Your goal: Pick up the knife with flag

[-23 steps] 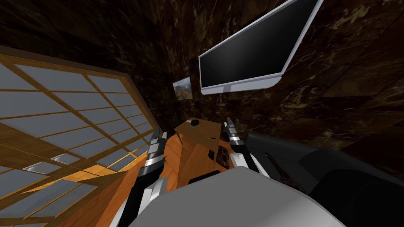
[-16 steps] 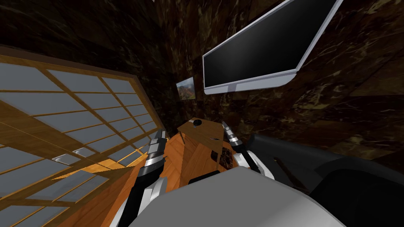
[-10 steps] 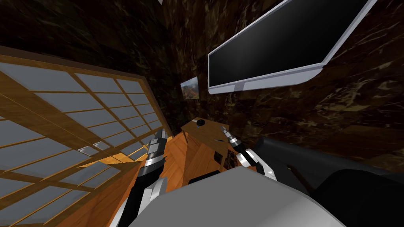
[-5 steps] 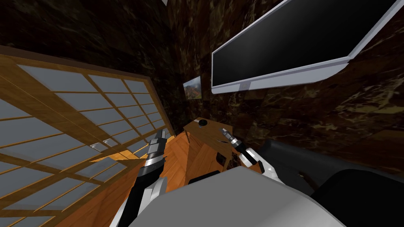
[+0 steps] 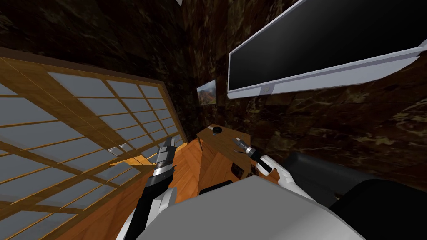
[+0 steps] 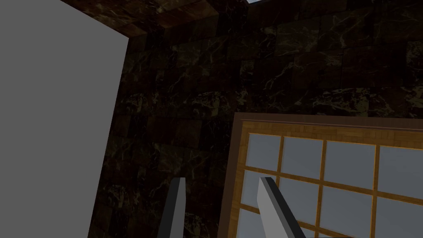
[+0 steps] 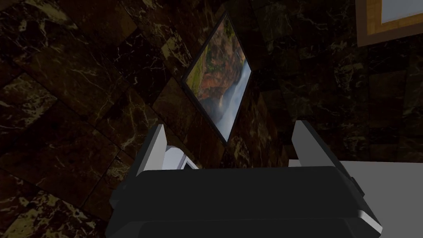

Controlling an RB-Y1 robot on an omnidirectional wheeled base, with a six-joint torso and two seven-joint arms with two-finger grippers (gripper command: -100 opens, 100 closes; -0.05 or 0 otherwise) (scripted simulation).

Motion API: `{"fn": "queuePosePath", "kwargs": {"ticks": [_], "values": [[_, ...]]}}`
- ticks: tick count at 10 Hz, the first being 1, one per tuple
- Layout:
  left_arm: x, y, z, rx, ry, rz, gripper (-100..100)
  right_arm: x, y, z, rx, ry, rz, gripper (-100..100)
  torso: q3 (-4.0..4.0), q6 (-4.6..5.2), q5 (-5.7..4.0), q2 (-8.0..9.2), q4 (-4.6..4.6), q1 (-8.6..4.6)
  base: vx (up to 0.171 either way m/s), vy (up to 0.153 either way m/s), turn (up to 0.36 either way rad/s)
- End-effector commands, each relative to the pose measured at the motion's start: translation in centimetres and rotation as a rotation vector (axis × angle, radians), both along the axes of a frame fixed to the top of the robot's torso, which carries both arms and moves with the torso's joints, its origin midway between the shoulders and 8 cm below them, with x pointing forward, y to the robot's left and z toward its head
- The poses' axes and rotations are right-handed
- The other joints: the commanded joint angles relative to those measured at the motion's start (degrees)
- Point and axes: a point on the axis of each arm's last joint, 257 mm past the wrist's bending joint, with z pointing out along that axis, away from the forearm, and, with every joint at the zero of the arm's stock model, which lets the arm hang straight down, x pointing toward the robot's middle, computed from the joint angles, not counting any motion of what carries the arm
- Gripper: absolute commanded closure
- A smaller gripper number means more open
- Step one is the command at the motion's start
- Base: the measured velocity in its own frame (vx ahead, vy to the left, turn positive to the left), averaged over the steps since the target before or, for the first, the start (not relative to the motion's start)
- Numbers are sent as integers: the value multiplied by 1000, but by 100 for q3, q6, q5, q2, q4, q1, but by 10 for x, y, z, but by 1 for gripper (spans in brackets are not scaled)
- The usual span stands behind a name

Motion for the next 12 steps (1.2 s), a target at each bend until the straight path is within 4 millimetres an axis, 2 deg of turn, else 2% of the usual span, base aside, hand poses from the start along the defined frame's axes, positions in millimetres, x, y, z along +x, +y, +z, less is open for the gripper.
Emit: {"fn": "queuePosePath", "kwargs": {"ticks": [1,2,5,6,7,9,12], "values": [[0,0,0,0,0,0,0,-1,-10,-16,-40,29,-2,-100,0,0,0,0,0,0,51,40,66],[0,0,0,0,0,0,0,0,-17,-26,-120,48,17,-100,0,2,-1,0,-1,0,57,57,127],[0,0,0,0,0,0,0,-3,-37,-57,-199,111,15,-100,-2,0,2,-4,-1,12,56,59,73],[0,0,0,0,0,0,0,-3,-37,-57,-199,111,15,-100,-1,3,2,-1,-1,6,27,14,-5],[0,0,0,0,0,0,0,-4,-44,-67,-277,130,38,-100,4,3,-1,8,1,-5,46,30,109],[0,0,0,0,0,0,0,-7,-52,-78,-276,155,25,-100,0,2,-1,2,0,-1,37,25,36],[0,0,0,0,0,0,0,-15,-75,-108,-423,224,63,-100,3,3,0,6,1,-2,46,37,88]]}}
